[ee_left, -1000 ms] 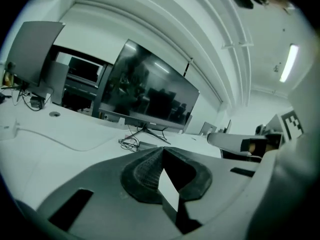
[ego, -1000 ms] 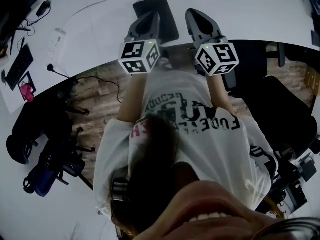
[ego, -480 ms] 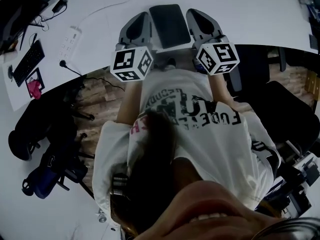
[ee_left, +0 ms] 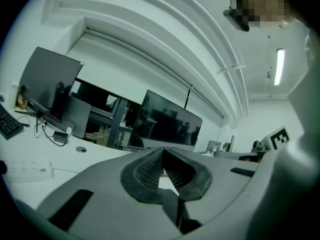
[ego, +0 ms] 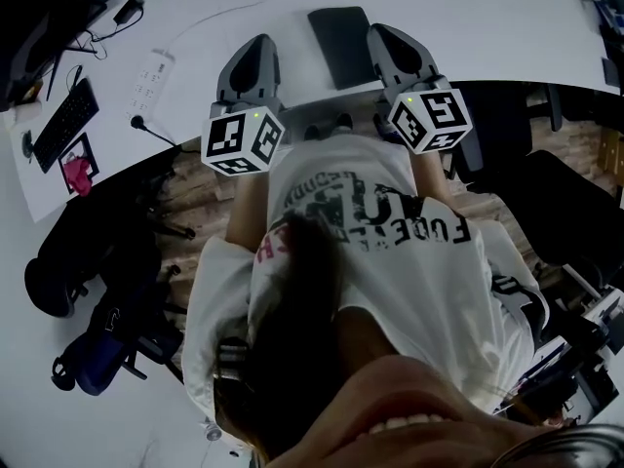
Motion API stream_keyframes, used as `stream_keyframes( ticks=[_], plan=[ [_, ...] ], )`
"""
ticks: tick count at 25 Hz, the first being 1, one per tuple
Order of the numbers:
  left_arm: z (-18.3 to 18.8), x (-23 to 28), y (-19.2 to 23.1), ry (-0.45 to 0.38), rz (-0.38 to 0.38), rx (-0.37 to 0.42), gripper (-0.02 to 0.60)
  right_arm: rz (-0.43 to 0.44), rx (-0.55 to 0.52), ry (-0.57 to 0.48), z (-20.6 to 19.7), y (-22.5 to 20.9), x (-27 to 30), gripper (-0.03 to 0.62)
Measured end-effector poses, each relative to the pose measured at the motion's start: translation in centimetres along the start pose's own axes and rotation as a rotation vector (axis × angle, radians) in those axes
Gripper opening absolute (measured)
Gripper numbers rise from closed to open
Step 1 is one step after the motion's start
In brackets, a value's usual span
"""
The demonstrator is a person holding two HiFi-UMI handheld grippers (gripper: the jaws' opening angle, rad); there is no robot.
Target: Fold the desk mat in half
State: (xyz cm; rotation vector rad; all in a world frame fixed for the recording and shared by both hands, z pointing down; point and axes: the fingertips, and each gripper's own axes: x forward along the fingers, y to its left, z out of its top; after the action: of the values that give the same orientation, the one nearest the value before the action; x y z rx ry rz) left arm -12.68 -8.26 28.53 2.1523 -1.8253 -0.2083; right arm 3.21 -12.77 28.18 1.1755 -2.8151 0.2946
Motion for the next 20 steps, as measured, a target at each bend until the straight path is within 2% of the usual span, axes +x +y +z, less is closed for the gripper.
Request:
stream_keyframes(
  ticks=[7,14,20],
  plan=[
    [1.1,-1.7,0.6,-0.035,0.009,0.010,0.003,-0.014,0.001,-0.011,0.2,1.1,0.1,0.000],
    [0.8,-2.8,1.6,-0.009,0.000,0.027,0.003,-0.021,-0.005,-0.017,0.4,2.0,0.2,0.000],
    [1.2,-3.2,2.0,-0.020,-0.002,0.021,0.003,-0.029,-0.003,-0.016,0.1,2.8,0.6,0.000]
  ],
)
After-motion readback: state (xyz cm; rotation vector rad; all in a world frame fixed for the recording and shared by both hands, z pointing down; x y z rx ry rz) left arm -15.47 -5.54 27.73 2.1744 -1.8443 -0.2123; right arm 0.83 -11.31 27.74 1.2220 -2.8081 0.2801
